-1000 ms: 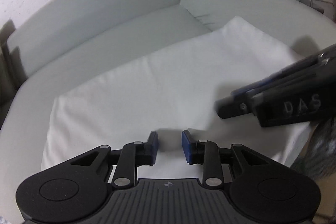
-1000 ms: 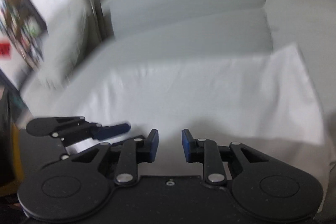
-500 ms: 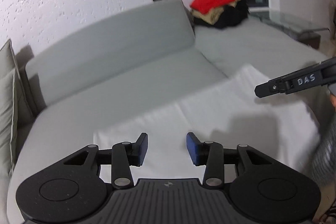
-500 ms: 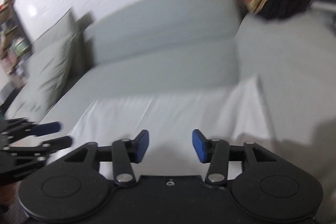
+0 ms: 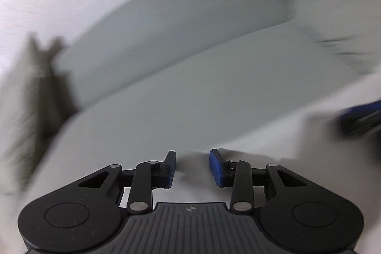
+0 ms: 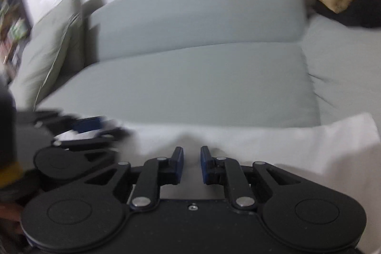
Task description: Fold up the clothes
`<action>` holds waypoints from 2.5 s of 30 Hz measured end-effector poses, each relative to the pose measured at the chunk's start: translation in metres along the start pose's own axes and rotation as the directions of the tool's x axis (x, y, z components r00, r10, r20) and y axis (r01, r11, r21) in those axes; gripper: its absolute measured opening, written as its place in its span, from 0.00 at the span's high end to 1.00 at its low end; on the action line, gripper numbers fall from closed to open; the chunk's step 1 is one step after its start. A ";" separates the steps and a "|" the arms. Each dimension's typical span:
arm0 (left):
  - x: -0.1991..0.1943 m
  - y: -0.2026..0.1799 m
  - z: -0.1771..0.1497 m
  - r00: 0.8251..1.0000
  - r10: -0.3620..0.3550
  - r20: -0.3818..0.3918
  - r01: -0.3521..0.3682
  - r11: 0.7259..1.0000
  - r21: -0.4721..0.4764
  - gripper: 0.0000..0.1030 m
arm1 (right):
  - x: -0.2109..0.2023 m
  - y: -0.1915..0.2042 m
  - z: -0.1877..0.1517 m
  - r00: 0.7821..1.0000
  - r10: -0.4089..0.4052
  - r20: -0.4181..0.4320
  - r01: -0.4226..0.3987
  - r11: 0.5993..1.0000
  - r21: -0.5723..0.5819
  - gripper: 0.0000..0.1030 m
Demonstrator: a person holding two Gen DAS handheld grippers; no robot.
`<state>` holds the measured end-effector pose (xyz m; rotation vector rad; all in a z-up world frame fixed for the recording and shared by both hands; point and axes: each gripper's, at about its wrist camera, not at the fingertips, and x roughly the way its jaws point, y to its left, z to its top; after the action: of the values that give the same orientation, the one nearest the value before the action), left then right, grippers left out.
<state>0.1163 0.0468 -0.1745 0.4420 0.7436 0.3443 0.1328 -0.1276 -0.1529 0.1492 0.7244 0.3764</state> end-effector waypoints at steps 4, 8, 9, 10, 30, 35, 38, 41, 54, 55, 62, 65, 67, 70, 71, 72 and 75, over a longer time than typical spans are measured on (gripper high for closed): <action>0.041 0.019 0.005 0.968 0.220 -0.122 -0.223 0.975 -0.018 0.68 | -0.006 -0.053 0.007 0.936 -0.350 0.028 0.348 0.936 0.059 1.00; 0.055 0.041 0.003 0.921 0.336 -0.195 -0.350 0.936 -0.040 0.65 | -0.022 -0.082 0.008 0.902 -0.425 0.081 0.417 0.904 0.096 1.00; 0.054 0.047 0.001 0.914 0.349 -0.206 -0.366 0.929 -0.049 0.65 | -0.026 -0.073 0.006 0.877 -0.466 0.120 0.465 0.885 0.033 1.00; 0.053 0.053 -0.001 0.907 0.362 -0.216 -0.382 0.922 -0.058 0.65 | -0.030 -0.066 0.004 0.859 -0.489 0.148 0.495 0.869 -0.001 1.00; -0.050 0.068 -0.057 0.966 0.217 -0.144 -0.217 0.976 0.011 0.64 | -0.106 -0.029 -0.057 0.906 -0.423 -0.021 0.415 0.897 -0.151 0.92; -0.065 0.088 -0.068 0.955 0.229 -0.188 -0.245 0.967 -0.067 0.65 | -0.145 -0.052 -0.056 0.912 -0.410 -0.021 0.411 0.912 0.012 1.00; -0.090 0.108 -0.073 0.983 0.126 -0.134 -0.155 0.960 -0.235 0.65 | -0.175 -0.050 -0.063 0.929 -0.370 0.013 0.367 0.925 0.093 0.70; -0.112 0.095 -0.060 1.000 -0.021 0.016 0.024 0.955 -0.297 0.65 | -0.175 -0.043 -0.070 0.947 -0.319 -0.034 0.321 0.944 0.073 0.67; -0.149 -0.015 -0.067 0.977 -0.213 -0.002 0.211 0.965 0.155 0.82 | -0.171 -0.015 -0.097 0.965 -0.096 -0.245 0.102 0.995 0.014 0.78; -0.155 -0.010 -0.069 0.971 -0.237 0.021 0.232 0.963 0.136 0.81 | -0.173 -0.015 -0.100 0.963 -0.078 -0.258 0.089 0.996 0.030 0.78; -0.186 0.017 -0.076 0.919 -0.344 0.192 0.348 0.937 0.013 0.57 | -0.203 -0.027 -0.104 0.996 0.025 -0.083 -0.008 0.981 0.194 0.74; -0.184 0.011 -0.075 0.918 -0.360 0.166 0.364 0.931 0.008 0.59 | -0.188 -0.027 -0.099 0.996 0.083 -0.036 -0.071 0.964 0.257 0.79; -0.186 0.006 -0.078 0.916 -0.377 0.139 0.378 0.926 0.017 0.60 | -0.175 -0.024 -0.098 0.994 0.089 -0.067 -0.069 0.962 0.262 0.80; -0.188 -0.001 -0.081 0.911 -0.400 0.099 0.400 0.916 0.030 0.62 | -0.171 -0.020 -0.105 0.984 0.074 -0.165 -0.032 0.969 0.246 0.83; -0.189 -0.004 -0.083 0.909 -0.408 0.085 0.407 0.913 0.033 0.62 | -0.174 -0.021 -0.108 0.979 0.084 -0.186 -0.034 0.966 0.257 0.82; -0.190 -0.006 -0.084 0.907 -0.416 0.071 0.414 0.910 0.037 0.59 | -0.178 -0.025 -0.111 0.974 0.104 -0.201 -0.045 0.959 0.280 0.76; -0.194 -0.006 -0.088 0.904 -0.420 0.082 0.420 0.907 0.022 0.55 | -0.192 -0.049 -0.116 0.976 0.175 -0.126 -0.108 0.902 0.419 0.44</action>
<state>-0.0785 -0.0225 -0.1241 0.2863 0.7350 -0.0822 -0.0629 -0.2464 -0.1334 0.5786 0.9507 0.3742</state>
